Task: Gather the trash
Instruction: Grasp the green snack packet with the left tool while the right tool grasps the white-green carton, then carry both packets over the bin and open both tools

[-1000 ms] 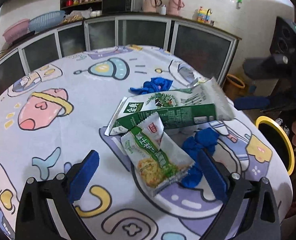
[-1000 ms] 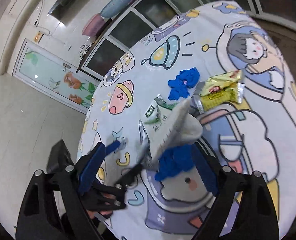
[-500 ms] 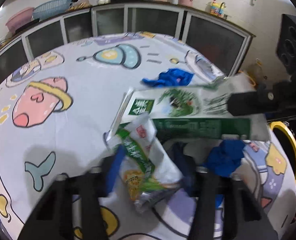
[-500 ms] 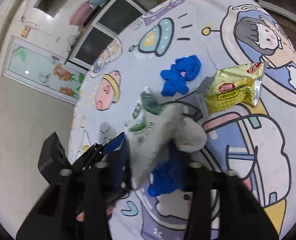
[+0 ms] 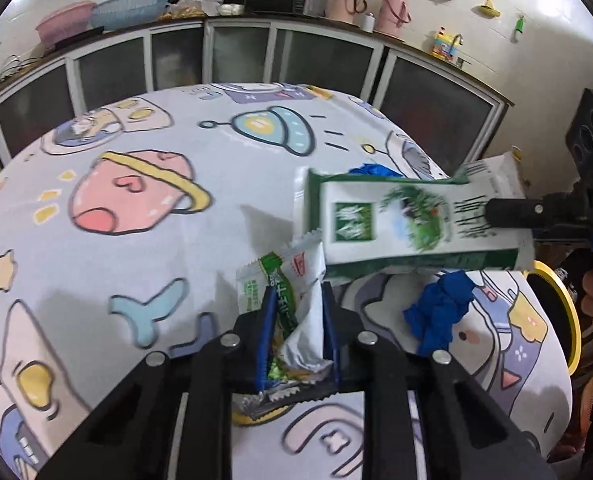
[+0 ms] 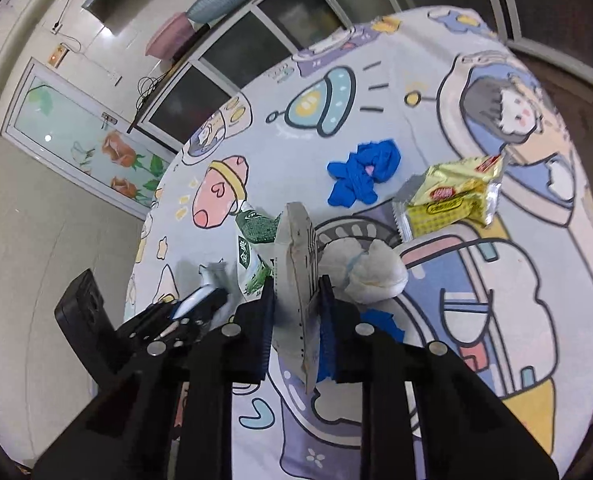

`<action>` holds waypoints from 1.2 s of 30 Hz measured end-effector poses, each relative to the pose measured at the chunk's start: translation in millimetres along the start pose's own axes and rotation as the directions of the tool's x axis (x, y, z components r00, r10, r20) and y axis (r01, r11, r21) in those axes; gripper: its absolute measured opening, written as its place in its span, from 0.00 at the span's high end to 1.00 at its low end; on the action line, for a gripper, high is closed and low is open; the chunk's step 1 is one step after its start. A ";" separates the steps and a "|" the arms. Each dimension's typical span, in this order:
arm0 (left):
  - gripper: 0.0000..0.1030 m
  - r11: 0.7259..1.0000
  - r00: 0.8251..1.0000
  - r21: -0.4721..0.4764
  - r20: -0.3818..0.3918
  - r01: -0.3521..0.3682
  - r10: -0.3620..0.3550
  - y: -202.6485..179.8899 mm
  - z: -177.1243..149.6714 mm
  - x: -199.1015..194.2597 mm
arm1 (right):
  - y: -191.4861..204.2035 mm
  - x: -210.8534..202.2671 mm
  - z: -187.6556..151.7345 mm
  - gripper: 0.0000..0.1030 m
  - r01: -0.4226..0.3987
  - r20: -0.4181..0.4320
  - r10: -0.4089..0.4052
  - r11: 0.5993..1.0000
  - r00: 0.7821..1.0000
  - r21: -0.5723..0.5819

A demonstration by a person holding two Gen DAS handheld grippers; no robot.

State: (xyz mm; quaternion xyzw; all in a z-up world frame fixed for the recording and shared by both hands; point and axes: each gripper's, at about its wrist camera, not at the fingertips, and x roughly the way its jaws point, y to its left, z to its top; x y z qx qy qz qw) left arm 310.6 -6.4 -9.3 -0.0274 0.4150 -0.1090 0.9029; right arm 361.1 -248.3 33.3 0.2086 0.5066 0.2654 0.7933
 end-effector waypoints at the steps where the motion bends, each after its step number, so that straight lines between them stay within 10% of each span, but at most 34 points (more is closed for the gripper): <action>1: 0.80 1.000 1.000 -0.003 0.001 0.001 -0.001 2.0 -1.0 -3.3 | 0.6 -4.0 -0.8 0.80 -0.005 0.005 0.005 1.000 1.000 0.006; 19: 0.80 1.000 0.999 0.013 0.053 -0.001 0.000 2.9 -16.2 -57.9 | -8.8 -84.7 -29.8 0.80 0.000 0.128 -0.005 0.999 0.992 0.042; 36: 0.80 0.948 0.977 0.242 -0.019 0.209 -0.211 -170.8 -1.2 -24.6 | -144.3 -225.9 -111.2 0.80 0.089 0.320 -0.185 0.952 0.929 0.292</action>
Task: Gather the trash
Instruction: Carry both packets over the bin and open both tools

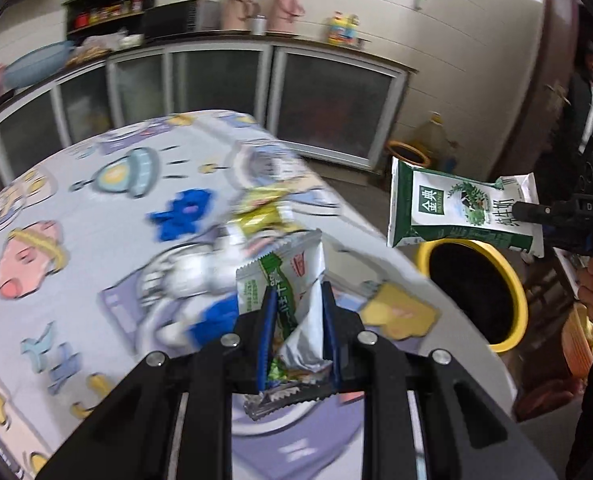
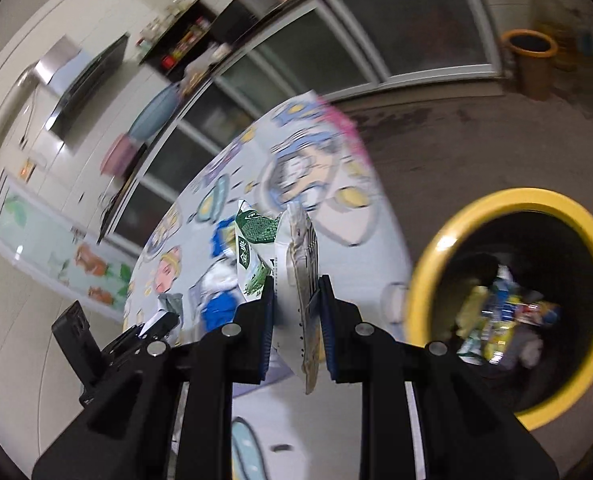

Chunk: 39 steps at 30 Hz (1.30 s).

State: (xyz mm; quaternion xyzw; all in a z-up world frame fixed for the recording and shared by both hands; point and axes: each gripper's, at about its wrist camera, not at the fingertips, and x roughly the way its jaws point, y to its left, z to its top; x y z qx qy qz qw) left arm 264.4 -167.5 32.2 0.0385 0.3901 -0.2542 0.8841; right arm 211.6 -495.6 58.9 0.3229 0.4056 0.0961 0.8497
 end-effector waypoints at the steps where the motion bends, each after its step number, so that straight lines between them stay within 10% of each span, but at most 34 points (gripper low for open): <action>1: 0.80 1.000 1.000 0.018 -0.005 0.018 -0.018 -13.7 4.1 6.0 | -10.5 -8.5 -0.3 0.80 0.015 0.016 -0.015 1.000 1.000 0.015; 19: 0.80 0.936 0.962 0.237 -0.142 0.261 -0.232 -204.7 27.2 107.7 | -146.0 -59.6 -32.2 0.80 0.329 0.099 -0.351 0.926 0.931 0.187; 35: 0.80 0.924 0.936 0.224 -0.245 0.309 -0.253 -251.0 14.1 174.0 | -186.0 -27.1 -28.4 0.80 0.391 0.022 -0.404 0.896 0.915 0.209; 37: 0.75 0.929 0.939 0.209 -0.232 0.305 -0.256 -250.1 14.9 173.4 | -188.0 -25.8 -26.9 0.79 0.393 0.021 -0.407 0.894 0.913 0.217; 39: 0.50 0.931 0.940 0.201 -0.222 0.306 -0.261 -249.6 14.5 170.0 | -189.8 -25.6 -26.2 0.78 0.392 0.020 -0.407 0.891 0.913 0.227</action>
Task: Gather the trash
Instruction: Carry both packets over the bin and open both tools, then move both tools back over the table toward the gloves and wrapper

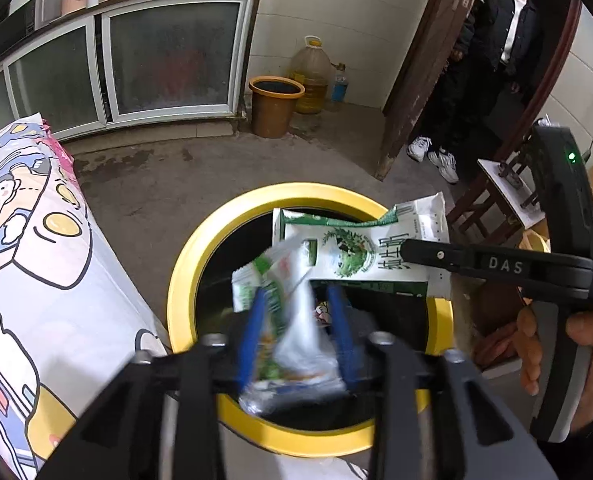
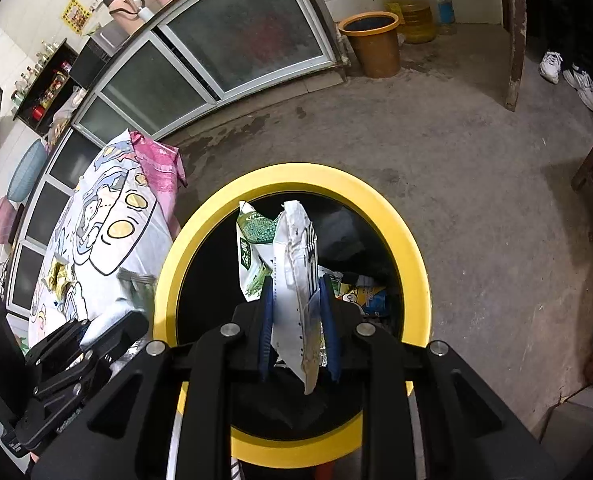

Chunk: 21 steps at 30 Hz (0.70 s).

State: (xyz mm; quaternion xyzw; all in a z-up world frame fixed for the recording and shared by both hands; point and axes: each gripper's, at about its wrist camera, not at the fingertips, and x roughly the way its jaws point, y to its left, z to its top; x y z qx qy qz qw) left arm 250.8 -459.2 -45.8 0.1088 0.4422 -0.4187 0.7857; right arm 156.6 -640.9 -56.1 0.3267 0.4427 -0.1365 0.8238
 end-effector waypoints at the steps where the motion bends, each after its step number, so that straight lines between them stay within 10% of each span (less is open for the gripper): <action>1: 0.40 1.000 1.000 -0.005 0.018 -0.002 0.002 0.2 -0.5 -3.4 | -0.7 0.5 0.6 0.76 -0.002 -0.004 0.002 1.000 1.000 0.005; 5: 0.16 1.000 0.998 -0.019 0.066 -0.019 0.020 6.0 -1.5 -19.3 | -5.3 -5.2 1.3 0.44 0.011 0.016 -0.011 1.000 1.000 0.025; 13: 0.13 1.000 0.992 -0.017 0.125 -0.025 0.027 35.2 -16.5 -68.2 | -3.9 -24.7 -1.5 0.44 -0.031 0.044 0.030 0.999 0.999 0.014; 21: 0.10 0.980 0.963 -0.105 0.194 -0.170 0.187 121.1 -63.2 -159.5 | 59.5 -25.8 -18.0 0.43 -0.158 0.007 0.161 0.977 0.987 -0.145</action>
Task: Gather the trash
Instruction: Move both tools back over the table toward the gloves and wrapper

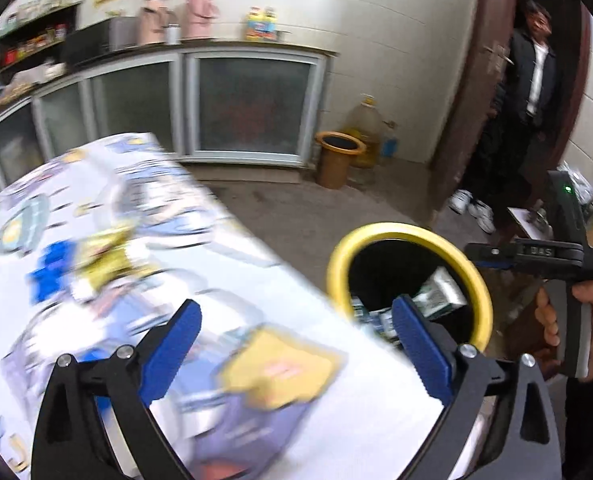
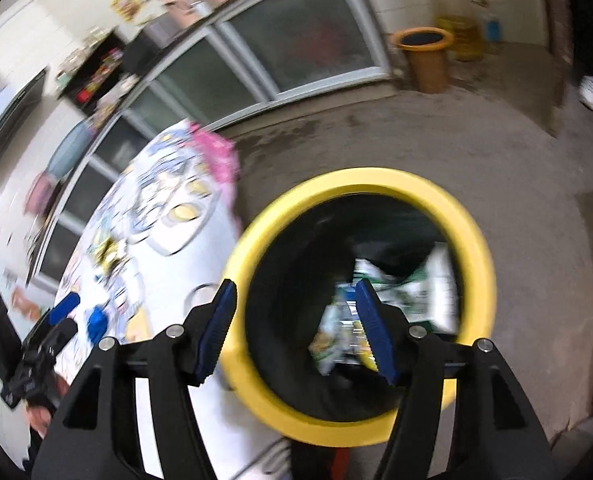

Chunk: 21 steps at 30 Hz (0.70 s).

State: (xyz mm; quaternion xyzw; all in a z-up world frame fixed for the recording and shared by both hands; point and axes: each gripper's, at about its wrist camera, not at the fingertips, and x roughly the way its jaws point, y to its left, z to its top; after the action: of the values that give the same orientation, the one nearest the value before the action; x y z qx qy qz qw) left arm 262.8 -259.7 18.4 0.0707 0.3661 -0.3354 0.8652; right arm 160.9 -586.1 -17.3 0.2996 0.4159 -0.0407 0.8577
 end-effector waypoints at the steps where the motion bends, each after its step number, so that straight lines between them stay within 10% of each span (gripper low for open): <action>1: 0.10 1.000 1.000 -0.013 0.006 -0.018 0.019 14.8 -5.4 -10.5 | 12.6 3.2 -0.9 0.43 -0.017 -0.007 0.016 0.999 1.000 -0.031; 9: 0.09 0.993 0.993 -0.013 0.012 -0.120 0.120 112.1 -52.4 -74.4 | 131.5 55.9 -2.9 0.40 -0.287 -0.161 0.259 0.940 0.952 -0.183; 21: 0.09 0.993 0.994 -0.056 -0.039 -0.104 0.102 141.4 -74.1 -44.3 | 265.9 149.7 15.0 0.36 -0.329 -0.277 0.260 0.914 0.925 -0.239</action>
State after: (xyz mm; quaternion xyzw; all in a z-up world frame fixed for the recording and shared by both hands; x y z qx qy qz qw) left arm 286.3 -100.8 -22.4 0.0703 0.3869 -0.2783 0.8763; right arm 353.4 -350.2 7.1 0.2369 0.4676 0.1859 0.8311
